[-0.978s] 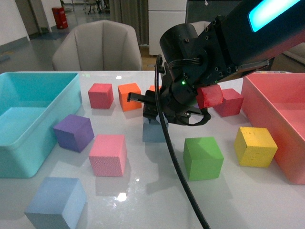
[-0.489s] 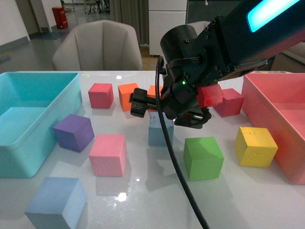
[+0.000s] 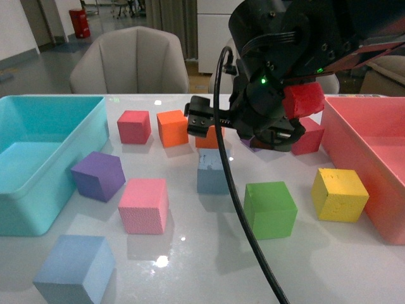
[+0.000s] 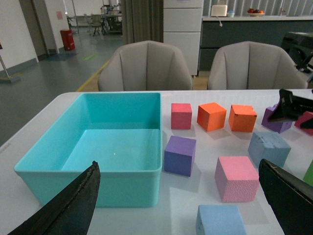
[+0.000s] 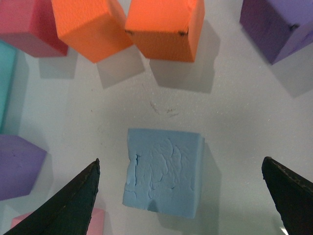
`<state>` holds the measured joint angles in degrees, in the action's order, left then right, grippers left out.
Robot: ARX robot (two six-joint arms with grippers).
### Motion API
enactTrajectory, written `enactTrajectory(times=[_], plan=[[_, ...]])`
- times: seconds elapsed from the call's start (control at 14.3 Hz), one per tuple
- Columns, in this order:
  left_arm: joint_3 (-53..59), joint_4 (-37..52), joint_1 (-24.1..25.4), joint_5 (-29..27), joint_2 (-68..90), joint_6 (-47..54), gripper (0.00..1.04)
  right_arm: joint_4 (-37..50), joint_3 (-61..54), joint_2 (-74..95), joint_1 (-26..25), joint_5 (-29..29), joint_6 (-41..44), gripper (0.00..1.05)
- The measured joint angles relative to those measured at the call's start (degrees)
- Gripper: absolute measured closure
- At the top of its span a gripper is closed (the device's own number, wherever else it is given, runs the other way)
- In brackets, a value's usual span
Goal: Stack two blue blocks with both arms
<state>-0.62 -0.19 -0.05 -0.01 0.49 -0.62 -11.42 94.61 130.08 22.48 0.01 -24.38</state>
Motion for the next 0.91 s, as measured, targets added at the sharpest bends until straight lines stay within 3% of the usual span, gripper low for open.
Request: enactTrajectory(times=[0.28,0.63,0.7,0.77,0.91], plan=[[0.0,0.0,0.0,0.0,0.0,0.0,0.07,13.9,-15.6,-15.5,-0.3,5.4,1.0,0.06],[0.0,0.0,0.0,0.0,0.0,0.0,0.07,31.7,-50.4,-47.9,2.3,15.7,3.6,0.06],[0.0,0.0,0.0,0.0,0.0,0.0,0.07,42.2,-58.2,-54.3,2.9,20.9,7.8,0.13],[0.0,0.0,0.0,0.0,0.0,0.0,0.07,49.2,-66.7,-63.2,0.9,21.5,15.5,0.28],[0.0,0.0,0.0,0.0,0.0,0.0,0.07,38.5,-81.4,-84.6,-7.7,16.1,22.0,0.57]])
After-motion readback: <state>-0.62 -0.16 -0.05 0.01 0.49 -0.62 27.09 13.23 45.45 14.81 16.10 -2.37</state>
